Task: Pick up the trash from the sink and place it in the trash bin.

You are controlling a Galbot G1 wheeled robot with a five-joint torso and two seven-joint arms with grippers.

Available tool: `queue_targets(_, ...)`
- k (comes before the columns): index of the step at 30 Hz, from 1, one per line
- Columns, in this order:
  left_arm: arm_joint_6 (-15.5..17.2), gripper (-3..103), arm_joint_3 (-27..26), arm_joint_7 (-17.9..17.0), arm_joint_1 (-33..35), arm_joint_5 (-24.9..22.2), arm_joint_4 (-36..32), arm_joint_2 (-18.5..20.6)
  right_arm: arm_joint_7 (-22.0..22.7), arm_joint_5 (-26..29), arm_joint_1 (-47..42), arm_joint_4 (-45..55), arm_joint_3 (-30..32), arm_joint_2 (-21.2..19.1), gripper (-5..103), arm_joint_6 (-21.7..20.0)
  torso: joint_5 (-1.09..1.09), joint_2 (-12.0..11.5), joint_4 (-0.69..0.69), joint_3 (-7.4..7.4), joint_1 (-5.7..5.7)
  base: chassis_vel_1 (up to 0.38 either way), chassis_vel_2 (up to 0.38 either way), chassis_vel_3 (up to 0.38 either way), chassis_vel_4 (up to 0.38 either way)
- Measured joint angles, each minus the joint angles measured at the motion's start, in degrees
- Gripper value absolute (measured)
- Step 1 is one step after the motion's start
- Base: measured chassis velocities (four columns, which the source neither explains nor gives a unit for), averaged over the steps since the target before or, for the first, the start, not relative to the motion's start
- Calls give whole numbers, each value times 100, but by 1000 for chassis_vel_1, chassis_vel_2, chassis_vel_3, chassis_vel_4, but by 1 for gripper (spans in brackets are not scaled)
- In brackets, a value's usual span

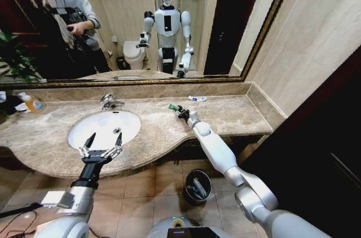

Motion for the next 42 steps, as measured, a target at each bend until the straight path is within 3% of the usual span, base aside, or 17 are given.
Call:
queue_targets(5, 0, 100, 0, 0, 0, 0, 0, 0, -15, 20, -90, 129, -40, -72, 2, -11, 1, 0, 2, 0, 0, 0, 0, 0, 0)
queue_targets(13, 0, 100, 0, 0, 0, 0, 0, 0, 7, 104, -198, 329, -41, -141, -3, -61, 0, -1, 1, 1, 0, 0, 0, 0, 0)
queue_targets(16, 0, 100, 0, 0, 0, 0, 0, 0, 52, 134, -242, 446, -49, -178, 13, -125, 0, -1, 1, 2, 0, 0, 0, 0, 0)
queue_targets(20, 0, 100, 0, 0, 0, 0, 0, 0, 66, 144, -245, 480, -54, -185, 23, -156, 0, -1, 1, 2, 1, 0, 0, 0, 0)
queue_targets(23, 0, 100, 0, 0, 0, 0, 0, 0, 81, 146, -242, 486, -60, -183, 39, -180, -1, -2, 0, 2, 1, 0, 0, 0, 0)
queue_targets(26, 0, 100, 0, 0, 0, 0, 0, 0, 82, 143, -242, 461, -73, -173, 44, -198, 2, -2, 0, 4, 2, 0, 0, 0, 0)
queue_targets(27, 0, 100, 0, 0, 0, 0, 0, 0, 84, 140, -229, 448, -72, -161, 56, -197, 1, -3, 1, 4, 2, 0, 0, 0, 0)
queue_targets(29, 0, 100, 0, 0, 0, 0, 0, 0, 86, 137, -220, 432, -72, -155, 56, -197, 0, -2, 1, 3, 2, 0, 0, 0, 0)
queue_targets(31, 0, 100, 0, 0, 0, 0, 0, 0, 87, 129, -204, 396, -74, -139, 66, -197, 0, -3, 1, 3, 2, 0, 0, 0, 0)
queue_targets(34, 0, 100, 0, 0, 0, 0, 0, 0, 95, 120, -187, 365, -74, -121, 72, -188, 0, -2, 0, 2, 2, 0, 0, 0, 0)
queue_targets(35, 0, 100, 0, 0, 0, 0, 0, 0, 105, 118, -184, 360, -79, -110, 83, -182, 0, -2, 1, 2, 2, 0, 0, 0, 0)
queue_targets(38, 0, 100, 0, 0, 0, 0, 0, 0, 110, 115, -183, 360, -86, -97, 88, -176, 0, -2, 1, 2, 1, 0, 0, 0, 0)
queue_targets(40, 0, 100, 0, 0, 0, 0, 0, 0, 110, 106, -181, 358, -89, -87, 101, -166, 0, -2, 1, 2, 1, 0, 0, 0, 0)
queue_targets(42, 0, 100, 0, 0, 0, 0, 0, 0, 107, 102, -178, 348, -89, -84, 98, -152, 0, -2, 1, 2, 1, 0, 0, 0, 0)
